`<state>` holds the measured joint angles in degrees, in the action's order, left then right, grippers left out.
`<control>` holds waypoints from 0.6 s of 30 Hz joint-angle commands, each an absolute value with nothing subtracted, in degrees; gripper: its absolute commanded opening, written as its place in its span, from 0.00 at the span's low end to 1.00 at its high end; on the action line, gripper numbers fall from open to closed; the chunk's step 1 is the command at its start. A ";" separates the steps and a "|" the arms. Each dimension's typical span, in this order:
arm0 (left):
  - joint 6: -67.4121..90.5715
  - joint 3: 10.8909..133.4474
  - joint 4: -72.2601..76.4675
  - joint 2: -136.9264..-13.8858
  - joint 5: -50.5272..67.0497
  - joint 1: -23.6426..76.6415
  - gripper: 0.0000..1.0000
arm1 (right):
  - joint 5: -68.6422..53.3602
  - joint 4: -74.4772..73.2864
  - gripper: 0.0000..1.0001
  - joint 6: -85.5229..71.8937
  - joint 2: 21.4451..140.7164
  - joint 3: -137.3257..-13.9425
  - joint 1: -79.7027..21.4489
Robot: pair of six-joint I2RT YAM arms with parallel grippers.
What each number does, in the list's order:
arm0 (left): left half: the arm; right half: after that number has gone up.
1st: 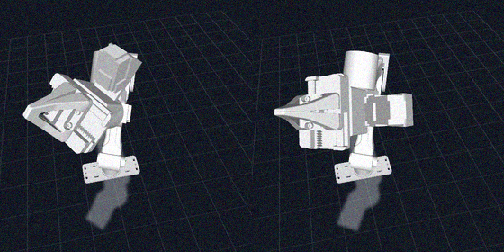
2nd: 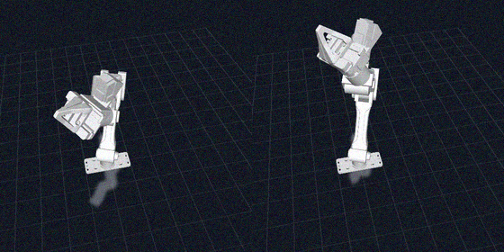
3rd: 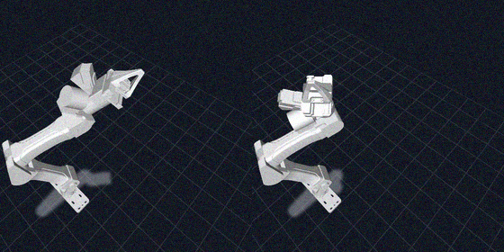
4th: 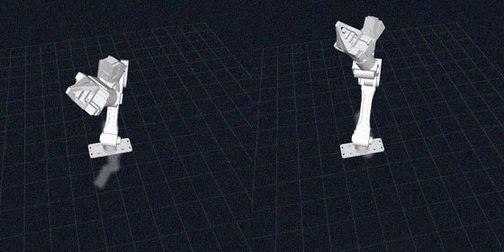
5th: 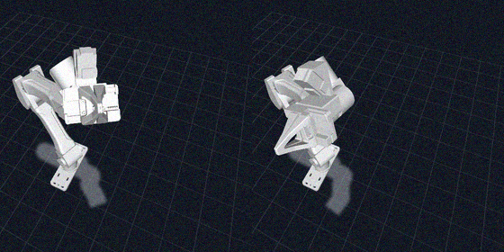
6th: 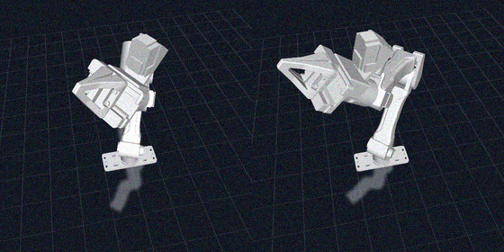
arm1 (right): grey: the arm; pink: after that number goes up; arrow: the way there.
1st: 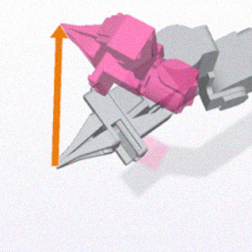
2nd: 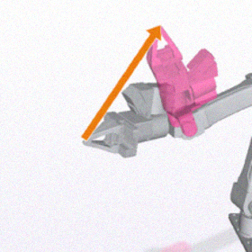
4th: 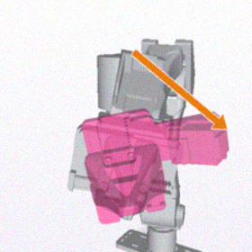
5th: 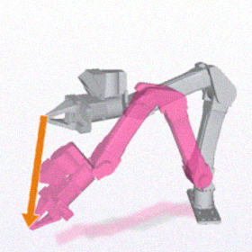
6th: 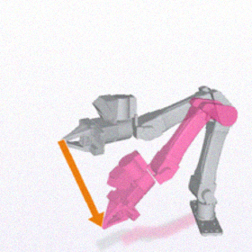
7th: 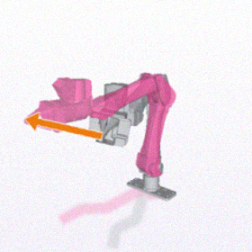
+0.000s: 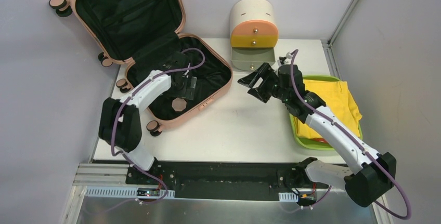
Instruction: Open, take out, and arrange the luggage
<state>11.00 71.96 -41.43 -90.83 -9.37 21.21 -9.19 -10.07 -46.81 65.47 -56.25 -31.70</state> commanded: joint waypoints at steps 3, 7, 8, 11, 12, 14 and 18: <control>11.70 73.78 -42.19 -97.62 -4.47 20.13 0.90 | -8.13 -11.43 0.78 -44.02 61.38 -56.37 -31.93; 12.29 72.64 -42.02 -99.11 -4.65 20.05 0.87 | -8.12 -11.60 0.79 -44.01 61.63 -56.93 -31.89; 12.14 72.46 -41.87 -99.47 -4.49 20.04 0.85 | -8.23 -11.54 0.79 -44.10 61.81 -57.02 -31.90; 10.59 72.66 -41.75 -100.33 -3.71 20.04 0.71 | -8.26 -11.43 0.79 -44.30 62.33 -57.04 -31.97; 10.29 72.68 -41.75 -100.30 -3.80 20.04 0.68 | -8.22 -11.36 0.79 -44.36 62.54 -57.04 -31.91; 9.76 72.65 -41.78 -99.49 -3.63 19.87 0.62 | -8.33 -11.36 0.79 -44.75 62.73 -56.96 -31.98; 8.59 72.69 -41.81 -97.04 -3.60 19.54 0.47 | -8.37 -10.42 0.79 -45.68 62.60 -56.33 -31.93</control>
<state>10.44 72.16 -41.17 -99.72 -4.49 20.49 -8.78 -11.40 -45.21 62.70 -56.10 -31.73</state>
